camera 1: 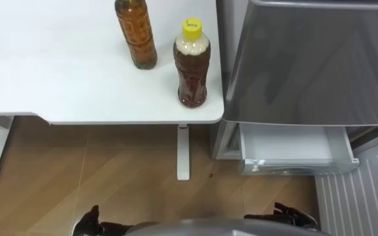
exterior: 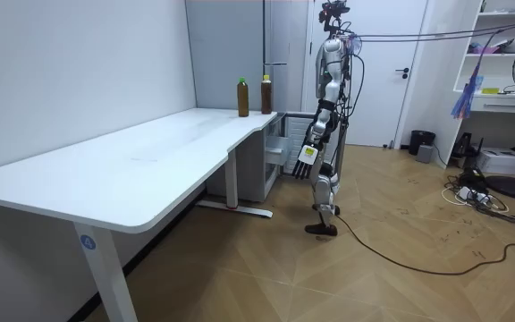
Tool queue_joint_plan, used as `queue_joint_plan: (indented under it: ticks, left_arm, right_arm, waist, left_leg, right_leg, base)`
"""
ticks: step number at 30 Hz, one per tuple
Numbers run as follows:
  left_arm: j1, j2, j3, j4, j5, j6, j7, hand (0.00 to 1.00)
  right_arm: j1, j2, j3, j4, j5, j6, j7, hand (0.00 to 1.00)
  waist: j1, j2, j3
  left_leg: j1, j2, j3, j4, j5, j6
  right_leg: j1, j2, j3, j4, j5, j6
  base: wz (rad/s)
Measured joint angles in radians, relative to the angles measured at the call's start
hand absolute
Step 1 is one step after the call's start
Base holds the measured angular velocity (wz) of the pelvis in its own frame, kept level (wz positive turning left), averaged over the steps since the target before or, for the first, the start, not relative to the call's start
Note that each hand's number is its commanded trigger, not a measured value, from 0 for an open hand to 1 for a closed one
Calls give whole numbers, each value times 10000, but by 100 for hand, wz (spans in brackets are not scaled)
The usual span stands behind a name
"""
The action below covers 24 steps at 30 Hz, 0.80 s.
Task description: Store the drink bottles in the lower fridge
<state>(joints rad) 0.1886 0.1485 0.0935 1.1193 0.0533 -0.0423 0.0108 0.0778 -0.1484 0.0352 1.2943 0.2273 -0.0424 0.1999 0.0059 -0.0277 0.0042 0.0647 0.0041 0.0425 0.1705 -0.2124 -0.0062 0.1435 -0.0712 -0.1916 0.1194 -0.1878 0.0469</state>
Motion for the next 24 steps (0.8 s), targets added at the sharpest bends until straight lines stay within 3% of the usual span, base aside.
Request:
queue_joint_plan:
  ticks: [8, 11, 24]
  left_arm:
    - [-29, 24, -4, -32, 0, 8, -100, 0]
    - [-39, 42, 9, -31, -7, 73, -235, 0]
    - [24, -16, 10, 5, -17, 300, 80, 0]
  right_arm:
    - [0, -20, 175, -116, 24, 12, 67, 0]
    - [6, -46, 164, -76, 179, 13, 163, 0]
    - [7, -60, 97, -37, 204, 155, 206, 0]
  waist:
    - [-6, -17, 32]
    - [-5, 50, -29]
    - [-14, 74, 28]
  left_leg:
    - [-78, 2, 3, -2, -1, 1]
    - [-130, 2, 9, 11, -1, 0]
    - [20, 4, 55, 33, 0, 1]
  right_leg:
    - [-75, 0, -7, 1, 0, 0]
    - [-126, 1, -9, 3, 2, -1]
    - [19, -2, -8, 8, 3, -1]
  base:
    - [0]
    - [0]
    - [0]
